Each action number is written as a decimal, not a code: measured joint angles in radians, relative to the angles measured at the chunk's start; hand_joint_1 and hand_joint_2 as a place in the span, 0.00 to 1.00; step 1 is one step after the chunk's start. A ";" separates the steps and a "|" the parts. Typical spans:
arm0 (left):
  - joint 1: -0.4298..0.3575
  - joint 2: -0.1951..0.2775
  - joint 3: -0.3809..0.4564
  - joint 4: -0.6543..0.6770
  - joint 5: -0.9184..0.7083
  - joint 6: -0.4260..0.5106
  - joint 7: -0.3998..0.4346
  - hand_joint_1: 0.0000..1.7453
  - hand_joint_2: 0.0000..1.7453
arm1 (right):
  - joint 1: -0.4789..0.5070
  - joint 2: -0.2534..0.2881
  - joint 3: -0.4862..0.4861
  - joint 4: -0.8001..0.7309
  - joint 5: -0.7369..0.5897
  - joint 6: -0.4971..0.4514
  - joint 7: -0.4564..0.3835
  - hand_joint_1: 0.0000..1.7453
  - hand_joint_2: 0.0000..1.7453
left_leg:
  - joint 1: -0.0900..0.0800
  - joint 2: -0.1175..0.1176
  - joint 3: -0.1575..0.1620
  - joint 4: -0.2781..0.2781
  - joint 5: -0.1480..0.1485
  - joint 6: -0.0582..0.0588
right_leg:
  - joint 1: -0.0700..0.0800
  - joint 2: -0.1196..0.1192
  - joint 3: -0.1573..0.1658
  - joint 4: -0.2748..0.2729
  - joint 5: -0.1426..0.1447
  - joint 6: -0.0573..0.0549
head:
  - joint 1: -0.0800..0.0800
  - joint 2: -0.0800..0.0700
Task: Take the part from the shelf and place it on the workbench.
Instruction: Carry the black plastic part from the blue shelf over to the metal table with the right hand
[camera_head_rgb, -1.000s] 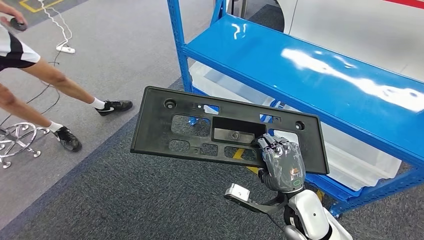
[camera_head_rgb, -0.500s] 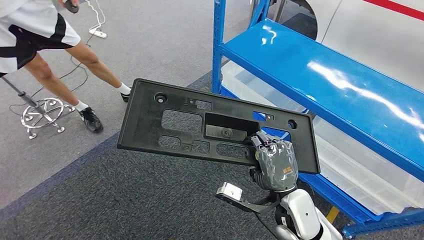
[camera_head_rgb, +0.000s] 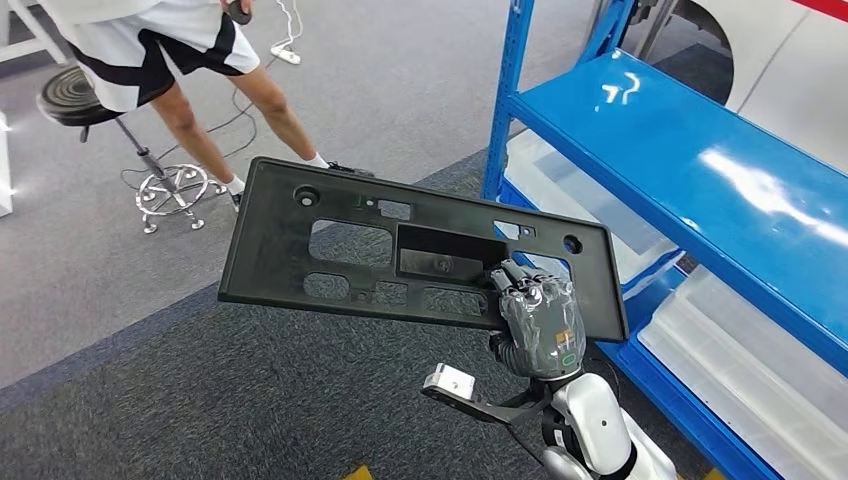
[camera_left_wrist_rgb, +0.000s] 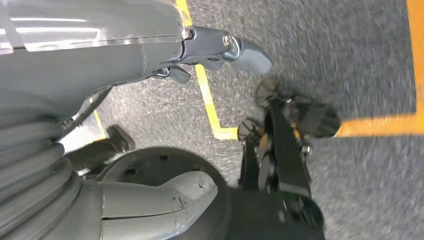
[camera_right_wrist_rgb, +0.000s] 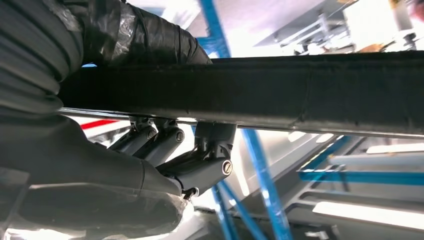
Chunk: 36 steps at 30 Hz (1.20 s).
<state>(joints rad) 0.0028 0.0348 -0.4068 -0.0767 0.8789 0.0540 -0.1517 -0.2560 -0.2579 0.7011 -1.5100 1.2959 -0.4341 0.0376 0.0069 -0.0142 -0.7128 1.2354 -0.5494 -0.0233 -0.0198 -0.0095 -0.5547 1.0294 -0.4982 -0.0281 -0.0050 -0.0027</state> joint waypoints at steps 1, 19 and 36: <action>0.000 0.000 -0.002 0.000 0.000 0.000 0.000 0.00 1.00 | 0.000 0.000 0.002 0.001 0.000 0.001 0.000 1.00 1.00 | 0.004 0.006 -0.024 0.050 -0.016 -0.005 | 0.000 -0.016 -0.001 0.000 -0.001 0.000 | 0.000 0.000; 0.005 0.008 -0.022 -0.003 0.022 -0.040 0.027 0.00 1.00 | -0.010 -0.043 0.030 -0.033 0.033 0.020 0.026 1.00 1.00 | -0.005 -0.053 0.122 -0.232 0.117 0.052 | 0.000 0.016 -0.104 0.226 -0.089 0.037 | 0.002 0.000; 0.010 0.015 -0.064 -0.006 0.017 -0.048 -0.010 0.00 1.00 | 0.043 -0.085 0.008 -0.106 0.050 0.018 0.036 1.00 1.00 | -0.002 0.050 0.075 -0.124 0.082 0.011 | 0.010 -0.078 -0.003 0.015 -0.007 0.004 | 0.000 0.000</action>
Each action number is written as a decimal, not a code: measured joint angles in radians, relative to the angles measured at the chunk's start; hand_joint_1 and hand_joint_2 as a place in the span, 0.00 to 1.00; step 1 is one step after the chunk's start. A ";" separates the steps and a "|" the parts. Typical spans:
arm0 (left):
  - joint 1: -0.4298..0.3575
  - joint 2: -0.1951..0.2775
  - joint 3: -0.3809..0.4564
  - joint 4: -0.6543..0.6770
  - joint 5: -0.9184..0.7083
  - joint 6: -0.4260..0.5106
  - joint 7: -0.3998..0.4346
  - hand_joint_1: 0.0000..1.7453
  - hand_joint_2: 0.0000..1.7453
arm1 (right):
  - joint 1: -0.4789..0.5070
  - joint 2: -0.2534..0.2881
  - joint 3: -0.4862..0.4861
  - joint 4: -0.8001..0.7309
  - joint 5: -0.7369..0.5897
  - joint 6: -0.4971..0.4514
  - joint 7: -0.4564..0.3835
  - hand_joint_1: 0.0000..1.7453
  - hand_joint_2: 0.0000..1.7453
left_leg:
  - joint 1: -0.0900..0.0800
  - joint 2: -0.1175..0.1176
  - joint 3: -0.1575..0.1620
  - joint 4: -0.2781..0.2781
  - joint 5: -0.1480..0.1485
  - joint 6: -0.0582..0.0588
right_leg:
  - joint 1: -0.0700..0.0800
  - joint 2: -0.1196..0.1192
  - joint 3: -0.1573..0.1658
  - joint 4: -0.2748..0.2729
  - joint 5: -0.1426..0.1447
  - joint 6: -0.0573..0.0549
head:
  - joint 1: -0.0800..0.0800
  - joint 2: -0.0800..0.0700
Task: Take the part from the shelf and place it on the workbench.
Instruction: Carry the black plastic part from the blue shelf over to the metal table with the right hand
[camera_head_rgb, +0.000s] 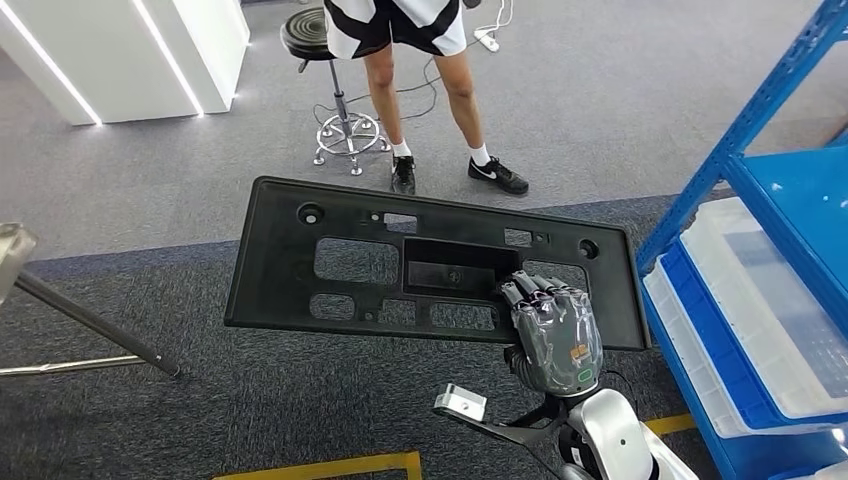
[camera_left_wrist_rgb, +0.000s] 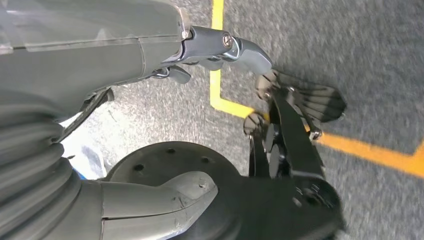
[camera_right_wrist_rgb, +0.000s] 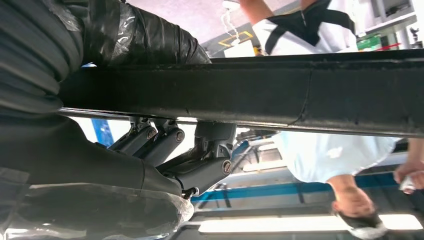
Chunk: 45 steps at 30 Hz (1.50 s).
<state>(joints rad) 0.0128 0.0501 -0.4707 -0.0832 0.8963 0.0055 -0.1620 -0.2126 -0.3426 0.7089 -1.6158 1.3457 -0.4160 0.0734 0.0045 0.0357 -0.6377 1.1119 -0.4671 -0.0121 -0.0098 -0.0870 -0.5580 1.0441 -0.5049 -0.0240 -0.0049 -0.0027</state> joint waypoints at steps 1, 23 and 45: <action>-0.001 0.001 -0.001 0.000 0.003 0.002 -0.001 0.00 1.00 | 0.005 -0.005 -0.005 -0.008 0.001 -0.001 0.000 1.00 1.00 | -0.006 0.018 0.028 -0.052 0.014 0.007 | 0.001 -0.011 0.002 -0.001 -0.002 0.003 | 0.000 0.000; 0.003 0.006 -0.005 0.000 0.019 0.007 0.004 0.00 1.00 | 0.060 -0.073 -0.038 -0.064 0.001 -0.016 0.000 1.00 1.00 | -0.003 -0.089 -0.010 0.003 -0.026 0.003 | -0.010 0.100 -0.013 0.008 0.010 0.008 | -0.002 0.000; -0.006 -0.004 -0.063 -0.006 -0.010 0.045 0.057 0.00 1.00 | 0.400 -0.271 -0.252 -0.219 -0.035 -0.131 -0.060 1.00 1.00 | -0.012 -0.118 0.072 -0.100 0.014 0.056 | -0.015 0.106 -0.062 0.143 -0.039 0.046 | -0.002 0.000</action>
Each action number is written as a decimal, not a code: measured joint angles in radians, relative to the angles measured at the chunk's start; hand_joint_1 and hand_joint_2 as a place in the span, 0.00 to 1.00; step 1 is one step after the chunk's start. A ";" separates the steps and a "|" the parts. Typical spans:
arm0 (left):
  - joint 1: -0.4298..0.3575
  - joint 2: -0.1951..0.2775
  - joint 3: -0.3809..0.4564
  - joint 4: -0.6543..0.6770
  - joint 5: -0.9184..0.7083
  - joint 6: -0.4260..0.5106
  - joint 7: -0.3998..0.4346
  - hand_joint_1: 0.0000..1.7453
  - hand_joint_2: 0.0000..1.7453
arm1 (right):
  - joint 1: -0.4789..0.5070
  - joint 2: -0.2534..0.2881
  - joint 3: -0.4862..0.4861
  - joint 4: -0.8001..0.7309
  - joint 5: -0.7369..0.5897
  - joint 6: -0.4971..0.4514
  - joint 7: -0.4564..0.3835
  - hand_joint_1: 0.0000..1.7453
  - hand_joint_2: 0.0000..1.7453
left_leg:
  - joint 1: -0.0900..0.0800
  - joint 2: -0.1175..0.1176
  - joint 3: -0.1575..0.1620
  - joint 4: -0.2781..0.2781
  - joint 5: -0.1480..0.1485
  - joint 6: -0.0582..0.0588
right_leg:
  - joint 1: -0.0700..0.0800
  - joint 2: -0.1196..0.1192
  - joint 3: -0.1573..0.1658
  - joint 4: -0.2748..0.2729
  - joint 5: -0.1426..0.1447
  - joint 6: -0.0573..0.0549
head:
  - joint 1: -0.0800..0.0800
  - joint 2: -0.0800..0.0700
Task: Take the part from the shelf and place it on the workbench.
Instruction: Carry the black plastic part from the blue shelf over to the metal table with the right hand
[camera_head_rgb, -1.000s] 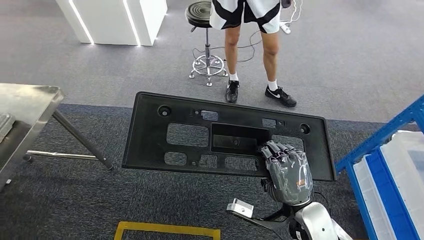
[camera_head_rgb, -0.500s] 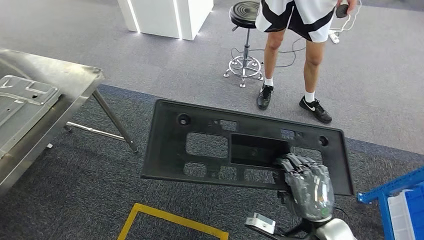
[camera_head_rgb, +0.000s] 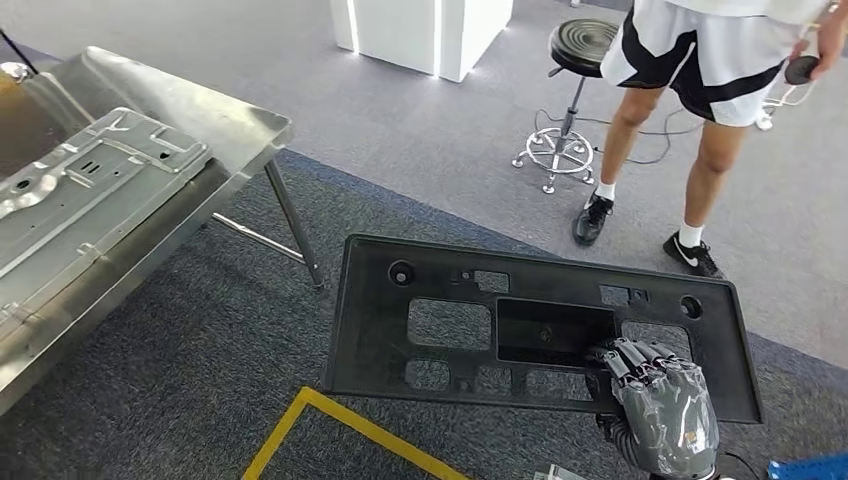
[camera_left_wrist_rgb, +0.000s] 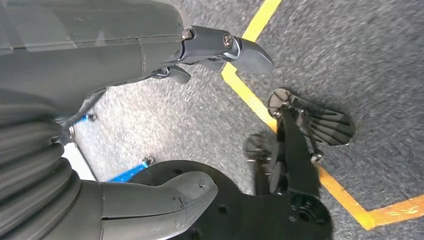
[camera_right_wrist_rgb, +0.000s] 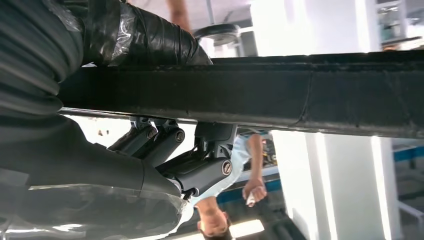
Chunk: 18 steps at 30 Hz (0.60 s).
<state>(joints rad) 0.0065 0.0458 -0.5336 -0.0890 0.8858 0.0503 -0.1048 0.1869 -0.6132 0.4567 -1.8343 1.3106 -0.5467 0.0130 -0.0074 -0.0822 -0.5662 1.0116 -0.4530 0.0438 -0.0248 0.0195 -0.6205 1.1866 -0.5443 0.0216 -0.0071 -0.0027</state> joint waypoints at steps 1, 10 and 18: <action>0.000 0.000 -0.004 0.000 -0.001 0.000 0.000 0.00 1.00 | 0.002 0.001 0.000 -0.001 0.000 0.000 0.002 1.00 1.00 | 0.000 -0.015 -0.003 0.010 -0.006 -0.005 | -0.003 0.024 0.024 -0.060 0.027 0.002 | 0.000 0.000; 0.000 0.003 -0.022 -0.003 -0.005 -0.006 -0.020 0.00 1.00 | 0.012 0.005 -0.002 -0.013 0.019 0.005 0.014 1.00 1.00 | 0.006 0.061 -0.108 0.191 -0.099 -0.051 | 0.002 -0.025 0.059 -0.140 0.044 -0.031 | -0.002 0.000; 0.000 0.006 -0.024 -0.008 0.017 -0.021 -0.026 0.00 1.00 | 0.004 0.014 -0.002 -0.024 0.030 0.034 0.023 1.00 1.00 | -0.015 0.166 -0.031 0.034 -0.007 -0.018 | 0.014 -0.132 0.083 -0.143 0.022 -0.025 | -0.001 0.000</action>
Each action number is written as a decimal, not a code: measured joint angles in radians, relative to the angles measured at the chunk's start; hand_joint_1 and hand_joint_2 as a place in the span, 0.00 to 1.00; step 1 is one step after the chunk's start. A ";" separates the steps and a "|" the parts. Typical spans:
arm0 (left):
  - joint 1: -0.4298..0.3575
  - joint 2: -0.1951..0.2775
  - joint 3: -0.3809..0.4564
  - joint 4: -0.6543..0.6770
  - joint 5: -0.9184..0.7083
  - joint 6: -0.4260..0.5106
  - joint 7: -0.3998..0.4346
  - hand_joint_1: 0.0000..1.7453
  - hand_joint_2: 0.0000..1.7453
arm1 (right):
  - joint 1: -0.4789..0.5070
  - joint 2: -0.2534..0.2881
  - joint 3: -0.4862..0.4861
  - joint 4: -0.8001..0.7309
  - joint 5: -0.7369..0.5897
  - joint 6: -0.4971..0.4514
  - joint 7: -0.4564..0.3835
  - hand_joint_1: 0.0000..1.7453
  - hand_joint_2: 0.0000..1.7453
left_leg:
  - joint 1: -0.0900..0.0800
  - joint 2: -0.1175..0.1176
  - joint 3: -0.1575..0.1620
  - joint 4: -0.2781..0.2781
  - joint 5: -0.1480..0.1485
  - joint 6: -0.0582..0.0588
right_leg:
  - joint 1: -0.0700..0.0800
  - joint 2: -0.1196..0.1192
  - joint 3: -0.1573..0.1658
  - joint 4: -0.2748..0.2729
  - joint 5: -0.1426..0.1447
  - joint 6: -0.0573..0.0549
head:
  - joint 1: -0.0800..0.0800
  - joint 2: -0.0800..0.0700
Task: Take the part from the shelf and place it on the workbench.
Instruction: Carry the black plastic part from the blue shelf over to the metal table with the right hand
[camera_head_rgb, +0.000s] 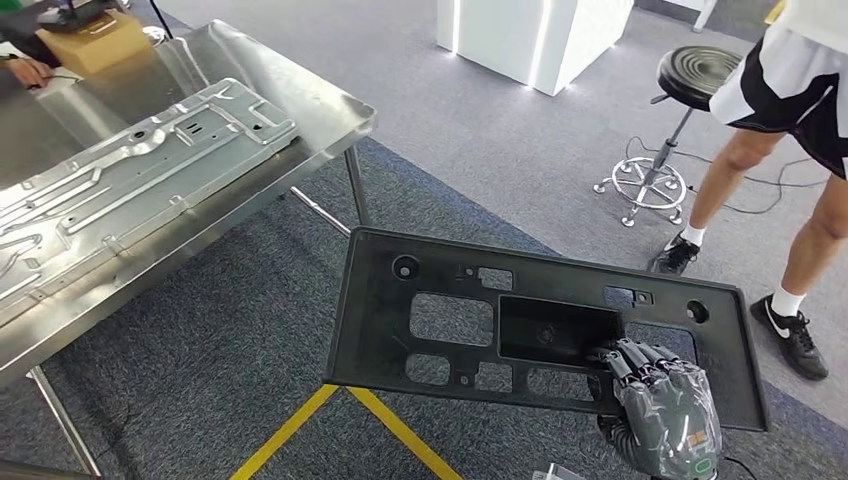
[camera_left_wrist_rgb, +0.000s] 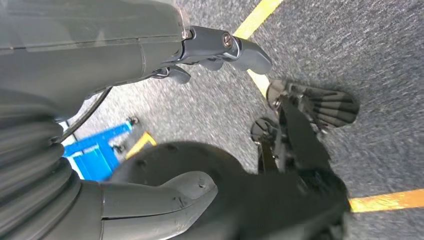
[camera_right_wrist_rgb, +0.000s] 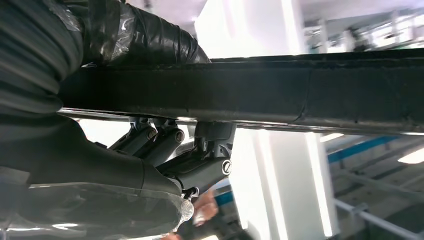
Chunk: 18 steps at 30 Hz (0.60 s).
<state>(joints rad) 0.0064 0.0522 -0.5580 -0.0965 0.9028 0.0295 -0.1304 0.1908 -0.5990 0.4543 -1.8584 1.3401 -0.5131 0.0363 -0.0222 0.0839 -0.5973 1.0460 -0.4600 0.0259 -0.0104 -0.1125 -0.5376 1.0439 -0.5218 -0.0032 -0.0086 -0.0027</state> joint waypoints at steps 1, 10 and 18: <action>-0.001 0.001 0.000 0.000 0.003 0.002 0.001 0.00 1.00 | -0.005 0.001 0.000 -0.001 -0.005 0.007 -0.003 1.00 1.00 | -0.006 0.006 0.002 -0.011 -0.004 0.006 | 0.000 -0.011 0.002 -0.002 -0.002 0.004 | 0.000 0.000; -0.007 0.004 0.001 0.000 0.035 0.024 0.022 0.00 1.00 | -0.071 0.006 0.006 0.020 -0.055 0.070 -0.040 1.00 1.00 | 0.007 -0.120 0.032 -0.042 0.009 0.031 | -0.009 0.108 -0.124 0.254 -0.107 0.027 | 0.001 0.000; -0.006 0.006 0.001 0.000 0.051 0.004 0.024 0.00 1.00 | -0.165 0.004 0.028 0.069 -0.091 0.125 -0.057 1.00 1.00 | 0.020 -0.232 -0.001 -0.003 -0.005 -0.006 | -0.021 0.189 -0.047 0.019 0.023 0.021 | 0.001 0.000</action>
<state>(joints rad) 0.0006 0.0580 -0.5573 -0.0969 0.9543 0.0339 -0.1060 0.0263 -0.5951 0.4824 -1.7892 1.2496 -0.3877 -0.0206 -0.0024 -0.1478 -0.5979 1.0435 -0.4651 0.0203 -0.0317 0.0765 -0.5844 1.0626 -0.4983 0.0174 -0.0076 -0.0027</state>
